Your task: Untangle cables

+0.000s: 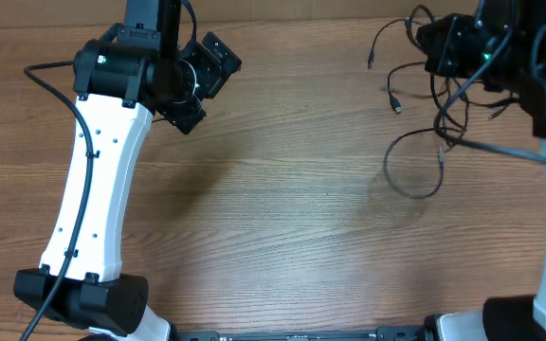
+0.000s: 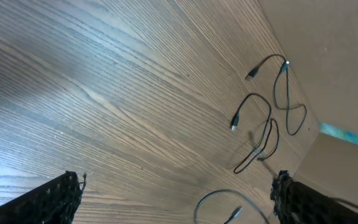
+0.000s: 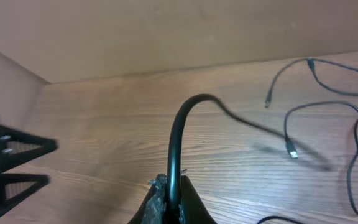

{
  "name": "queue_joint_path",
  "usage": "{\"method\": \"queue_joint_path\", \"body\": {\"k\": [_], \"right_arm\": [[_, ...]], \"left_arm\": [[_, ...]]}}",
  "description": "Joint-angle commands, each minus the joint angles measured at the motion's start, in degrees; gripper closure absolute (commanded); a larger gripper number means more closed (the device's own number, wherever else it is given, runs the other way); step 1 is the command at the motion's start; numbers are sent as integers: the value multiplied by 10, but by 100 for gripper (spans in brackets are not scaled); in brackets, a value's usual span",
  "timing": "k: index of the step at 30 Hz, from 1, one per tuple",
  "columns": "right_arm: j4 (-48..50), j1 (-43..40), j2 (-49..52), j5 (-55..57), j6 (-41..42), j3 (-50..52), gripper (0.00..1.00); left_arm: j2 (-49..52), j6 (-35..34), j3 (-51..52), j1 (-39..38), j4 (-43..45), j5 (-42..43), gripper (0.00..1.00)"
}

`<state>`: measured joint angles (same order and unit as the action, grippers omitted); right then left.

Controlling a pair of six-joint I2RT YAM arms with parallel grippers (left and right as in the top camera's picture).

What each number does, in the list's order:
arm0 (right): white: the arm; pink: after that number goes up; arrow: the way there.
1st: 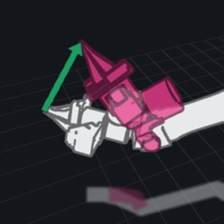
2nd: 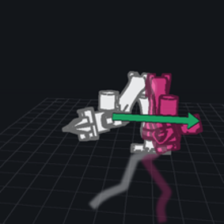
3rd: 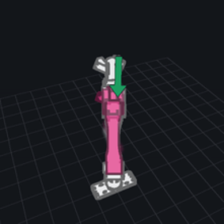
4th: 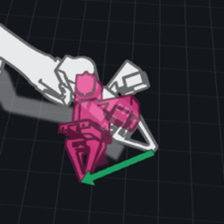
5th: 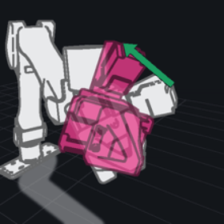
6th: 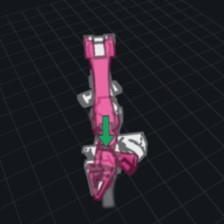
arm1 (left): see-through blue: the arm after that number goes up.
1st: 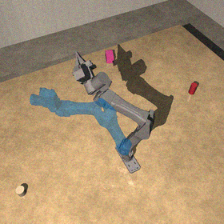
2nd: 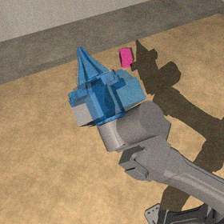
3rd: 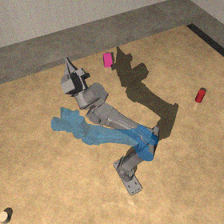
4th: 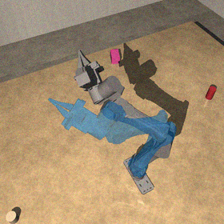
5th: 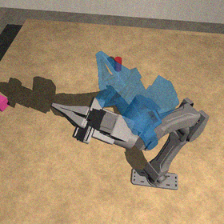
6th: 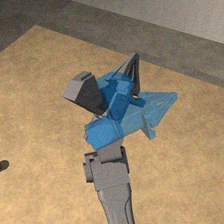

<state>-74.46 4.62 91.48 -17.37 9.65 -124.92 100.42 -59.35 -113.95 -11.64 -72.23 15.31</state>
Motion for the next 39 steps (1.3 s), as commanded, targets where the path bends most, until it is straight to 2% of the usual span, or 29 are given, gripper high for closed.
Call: {"method": "queue_joint_path", "body": {"k": [1,6,14,21,23,30,39], "right_arm": [[12,0,-31,-11,16,-20,96],[14,-14,-52,91,90,-20,96],[-43,-41,-56,103,90,-19,96],[-147,-48,-56,131,104,-18,96],[-172,-48,-55,149,117,-18,93],[-222,-48,-42,129,118,-18,96],[-226,-48,-38,79,114,-18,96]], "left_arm": [[0,17,-14,-5,0,-12,0],[0,18,-14,-5,-1,-12,0],[0,18,-14,-5,-2,-24,0],[0,18,-14,-5,-2,-24,0],[0,18,-14,-5,-2,-25,0],[0,18,-14,-5,-2,-40,0],[0,18,-14,-5,-10,-39,0]]}}
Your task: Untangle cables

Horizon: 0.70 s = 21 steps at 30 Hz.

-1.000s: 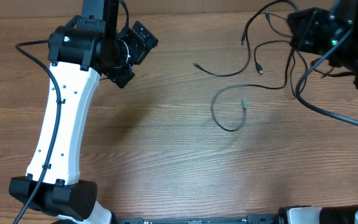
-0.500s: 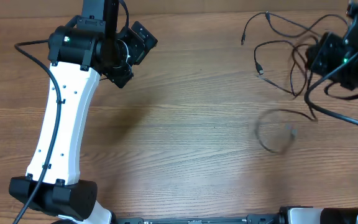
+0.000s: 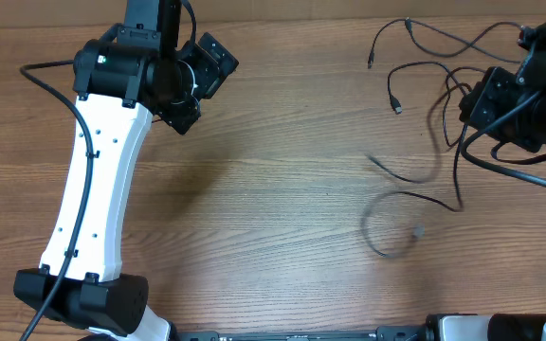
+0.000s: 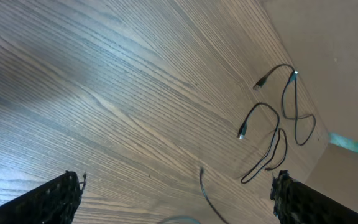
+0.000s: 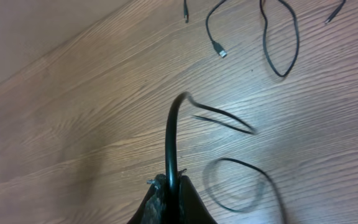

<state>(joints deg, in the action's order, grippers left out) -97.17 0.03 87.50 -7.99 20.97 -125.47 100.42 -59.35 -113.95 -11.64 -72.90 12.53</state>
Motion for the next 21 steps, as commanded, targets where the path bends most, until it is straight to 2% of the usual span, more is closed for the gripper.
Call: {"method": "queue_joint_path", "body": {"k": [1,11,18,21], "right_arm": [[1,-2,4,-15,0,-12,96],[1,-13,20,46,11,43,96],[1,-81,20,67,13,92,94],[2,-111,21,67,-29,120,92]], "left_arm": [[0,18,-14,-5,-5,-12,0],[0,22,-14,-5,-11,-12,0],[0,28,-14,-5,-14,-12,0],[0,28,-14,-5,-14,-31,0]]}}
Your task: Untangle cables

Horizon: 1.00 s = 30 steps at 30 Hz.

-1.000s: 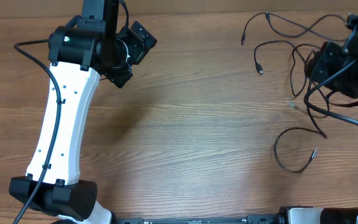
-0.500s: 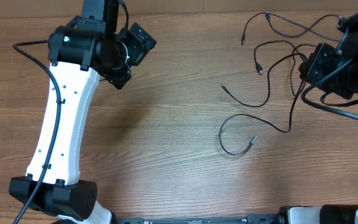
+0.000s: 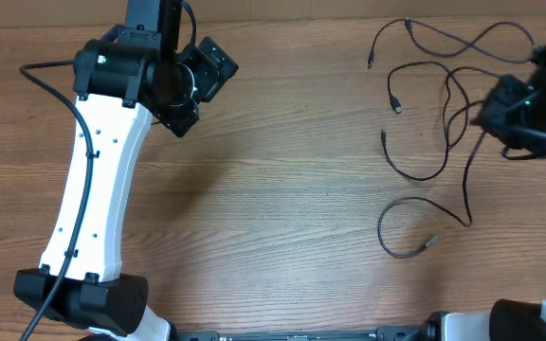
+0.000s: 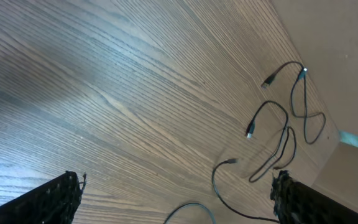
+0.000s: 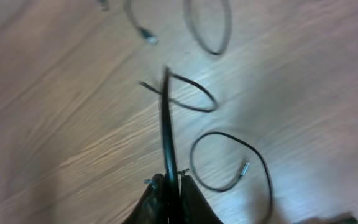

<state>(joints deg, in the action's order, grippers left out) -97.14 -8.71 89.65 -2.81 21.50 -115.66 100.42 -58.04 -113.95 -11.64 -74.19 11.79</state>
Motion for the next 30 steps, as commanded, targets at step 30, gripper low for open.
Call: {"method": "queue_joint_path", "body": {"k": [30], "right_arm": [[306,-128,12,187,-20,252,85]], "left_arm": [[0,15,-14,-5,-2,-35,0]]}}
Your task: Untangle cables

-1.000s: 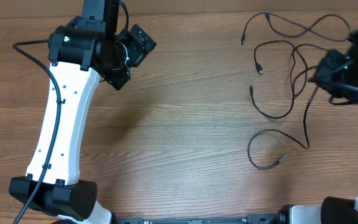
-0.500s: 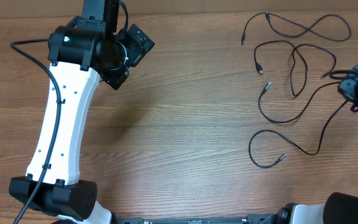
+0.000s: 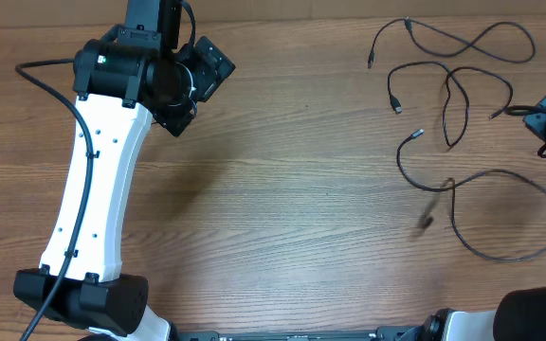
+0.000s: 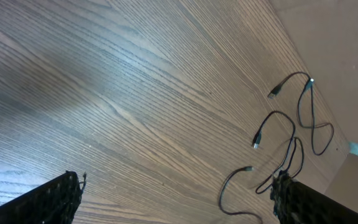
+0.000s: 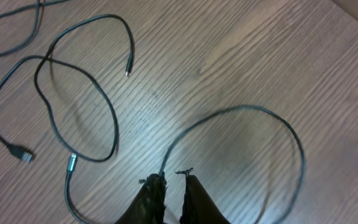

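Note:
Three thin black cables lie apart at the table's right. The top cable (image 3: 463, 47) snakes along the far edge, and the second cable (image 3: 444, 68) hangs in a narrow loop below it. The third cable (image 3: 455, 213) spreads in a wide loop (image 5: 253, 107) nearest the front. My right gripper (image 5: 174, 180) hovers at the right edge, its fingers slightly apart, with that cable running up past the left fingertip (image 5: 157, 186). My left gripper (image 3: 202, 80) (image 4: 179, 199) stands wide open at the far left, holding nothing. In its view the cables (image 4: 278, 115) are far off.
Bare wooden tabletop (image 3: 282, 208) fills the middle and left. A brown wall (image 4: 334, 37) borders the far side of the table. The left arm's white link (image 3: 98, 189) runs down the left side.
The right gripper was shut on the third cable; now its fingers are parted and it sits further right. That cable has shifted right, spreading into a wide loop. The left arm has not moved.
The right gripper first held a cable up out of a tangled bunch at the far right. Then it held that cable nearer the front, with its loop lying apart from the others. Now three cables lie apart and the gripper's fingers are parted.

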{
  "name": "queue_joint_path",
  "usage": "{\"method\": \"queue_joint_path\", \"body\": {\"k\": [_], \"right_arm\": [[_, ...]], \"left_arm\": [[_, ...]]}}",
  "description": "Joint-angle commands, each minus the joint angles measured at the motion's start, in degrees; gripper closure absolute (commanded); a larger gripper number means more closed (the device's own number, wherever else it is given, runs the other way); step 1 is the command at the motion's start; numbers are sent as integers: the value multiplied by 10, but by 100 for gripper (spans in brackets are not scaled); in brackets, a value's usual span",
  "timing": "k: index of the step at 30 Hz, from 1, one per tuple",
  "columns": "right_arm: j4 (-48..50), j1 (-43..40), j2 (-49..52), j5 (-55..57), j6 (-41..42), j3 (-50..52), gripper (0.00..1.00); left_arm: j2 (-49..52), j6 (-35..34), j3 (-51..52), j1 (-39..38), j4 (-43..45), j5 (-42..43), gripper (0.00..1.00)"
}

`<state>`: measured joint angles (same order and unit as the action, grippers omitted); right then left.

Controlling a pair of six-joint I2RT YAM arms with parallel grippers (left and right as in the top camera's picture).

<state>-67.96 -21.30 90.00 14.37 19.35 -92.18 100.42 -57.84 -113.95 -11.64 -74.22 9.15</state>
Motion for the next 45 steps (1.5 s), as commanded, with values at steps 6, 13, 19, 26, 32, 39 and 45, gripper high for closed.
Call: {"method": "queue_joint_path", "body": {"k": [6,13,19,26,32,39,45], "right_arm": [[27,-14,43,11,2,38,59],[21,-76,109,-51,2,38,44],[3,-165,139,-136,2,38,36],[-55,-227,140,-151,1,38,26],[-104,-231,140,-83,7,41,20],[-95,-230,140,1,70,82,18],[-58,-231,140,9,90,117,17]], "left_arm": [[0,13,-14,-5,-4,-8,0],[0,13,-14,-5,-3,-8,0],[0,13,-14,-5,-6,-8,0],[0,13,-14,-5,-3,-10,0],[0,13,-14,-5,-3,-30,0],[0,13,-14,-5,-4,-36,0],[0,13,-13,-5,-7,-36,0]]}}
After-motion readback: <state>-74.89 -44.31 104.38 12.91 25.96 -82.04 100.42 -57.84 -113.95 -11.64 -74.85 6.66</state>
